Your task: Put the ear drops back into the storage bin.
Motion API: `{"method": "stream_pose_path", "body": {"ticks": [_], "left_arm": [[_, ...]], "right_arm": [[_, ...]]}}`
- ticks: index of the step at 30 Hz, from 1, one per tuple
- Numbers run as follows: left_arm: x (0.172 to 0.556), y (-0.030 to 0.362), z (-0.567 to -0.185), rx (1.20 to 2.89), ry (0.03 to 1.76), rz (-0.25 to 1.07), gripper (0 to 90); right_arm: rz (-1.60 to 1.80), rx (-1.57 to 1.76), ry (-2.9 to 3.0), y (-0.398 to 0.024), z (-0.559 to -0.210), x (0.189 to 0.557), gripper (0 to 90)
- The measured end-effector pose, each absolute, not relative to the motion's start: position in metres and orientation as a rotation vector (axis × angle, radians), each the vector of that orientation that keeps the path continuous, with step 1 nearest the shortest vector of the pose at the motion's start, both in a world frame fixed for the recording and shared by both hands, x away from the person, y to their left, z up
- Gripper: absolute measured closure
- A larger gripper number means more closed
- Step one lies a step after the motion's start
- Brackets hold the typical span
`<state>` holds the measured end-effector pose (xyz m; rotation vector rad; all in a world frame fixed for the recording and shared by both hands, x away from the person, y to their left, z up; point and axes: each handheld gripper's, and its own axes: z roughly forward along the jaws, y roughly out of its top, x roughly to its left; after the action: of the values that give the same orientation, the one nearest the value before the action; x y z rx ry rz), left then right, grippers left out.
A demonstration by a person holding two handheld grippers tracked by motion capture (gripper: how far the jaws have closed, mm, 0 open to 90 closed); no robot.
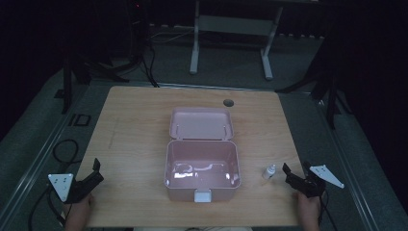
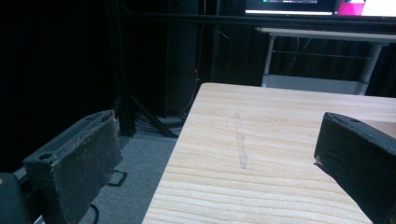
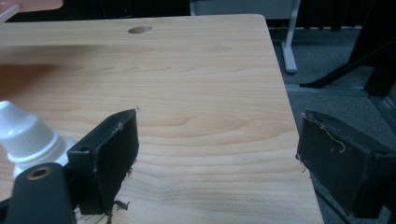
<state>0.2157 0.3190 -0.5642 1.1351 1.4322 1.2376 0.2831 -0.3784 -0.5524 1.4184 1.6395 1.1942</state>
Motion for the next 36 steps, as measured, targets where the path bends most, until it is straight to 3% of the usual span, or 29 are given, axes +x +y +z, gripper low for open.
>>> {"method": "stream_pose_path", "body": {"ticks": [20,36], "left_arm": [[0.215,0.322,-0.564,1.158,1.417,1.185,0.4],[0.215,0.321,-0.564,1.168,1.413,1.177,0.5]], "right_arm": [[1.043,1.474,1.859,-0.374,-0.552,0.298,12.7],[0.765,1.54,2.167,-0.381,-0.521,0.31,14.2]]}}
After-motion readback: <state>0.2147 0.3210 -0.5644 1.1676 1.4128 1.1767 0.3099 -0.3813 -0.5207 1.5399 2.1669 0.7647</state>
